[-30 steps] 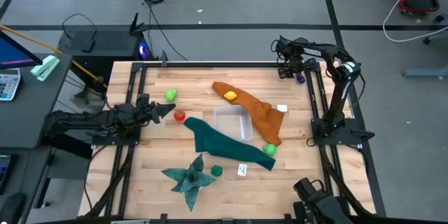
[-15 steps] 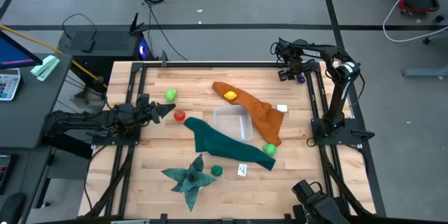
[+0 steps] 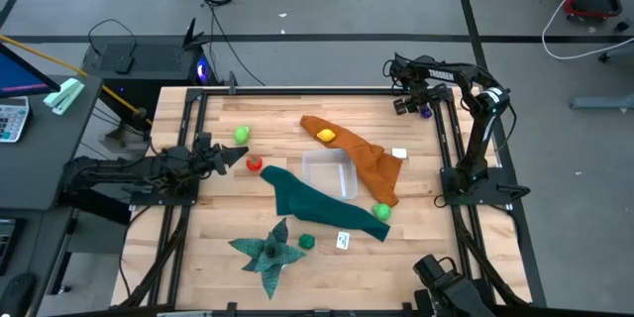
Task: Pick and placing Produce into tupperware
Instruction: Put the purple eggplant into the transparent bin
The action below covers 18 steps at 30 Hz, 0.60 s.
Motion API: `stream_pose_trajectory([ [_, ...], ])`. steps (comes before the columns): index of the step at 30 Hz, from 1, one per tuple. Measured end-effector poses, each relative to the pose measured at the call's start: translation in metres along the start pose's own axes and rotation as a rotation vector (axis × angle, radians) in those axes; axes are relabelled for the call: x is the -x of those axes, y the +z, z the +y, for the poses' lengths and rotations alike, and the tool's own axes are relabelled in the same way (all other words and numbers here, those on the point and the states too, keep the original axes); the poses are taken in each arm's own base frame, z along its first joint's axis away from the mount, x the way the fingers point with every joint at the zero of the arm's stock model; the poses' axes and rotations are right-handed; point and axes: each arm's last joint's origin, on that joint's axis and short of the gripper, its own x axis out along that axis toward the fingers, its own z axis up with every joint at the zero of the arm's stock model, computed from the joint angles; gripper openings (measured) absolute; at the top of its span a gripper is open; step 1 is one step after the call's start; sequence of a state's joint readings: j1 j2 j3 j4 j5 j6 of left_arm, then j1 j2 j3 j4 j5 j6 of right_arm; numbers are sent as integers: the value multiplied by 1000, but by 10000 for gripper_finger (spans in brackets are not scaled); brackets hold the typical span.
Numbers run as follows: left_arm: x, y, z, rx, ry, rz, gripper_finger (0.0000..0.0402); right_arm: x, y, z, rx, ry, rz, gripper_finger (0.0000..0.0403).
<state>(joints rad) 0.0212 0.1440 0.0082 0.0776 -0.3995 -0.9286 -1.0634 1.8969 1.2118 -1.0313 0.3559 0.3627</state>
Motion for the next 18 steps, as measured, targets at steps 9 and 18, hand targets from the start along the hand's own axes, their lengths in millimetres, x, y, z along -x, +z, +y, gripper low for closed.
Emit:
stream_pose_trajectory([
  [9, 0, 0, 0, 0, 0, 0, 37, 0, 0, 1, 10, 21, 8, 135],
  [18, 0, 0, 0, 0, 0, 0, 35, 3, -3, 7, 43, 51, 13, 114],
])
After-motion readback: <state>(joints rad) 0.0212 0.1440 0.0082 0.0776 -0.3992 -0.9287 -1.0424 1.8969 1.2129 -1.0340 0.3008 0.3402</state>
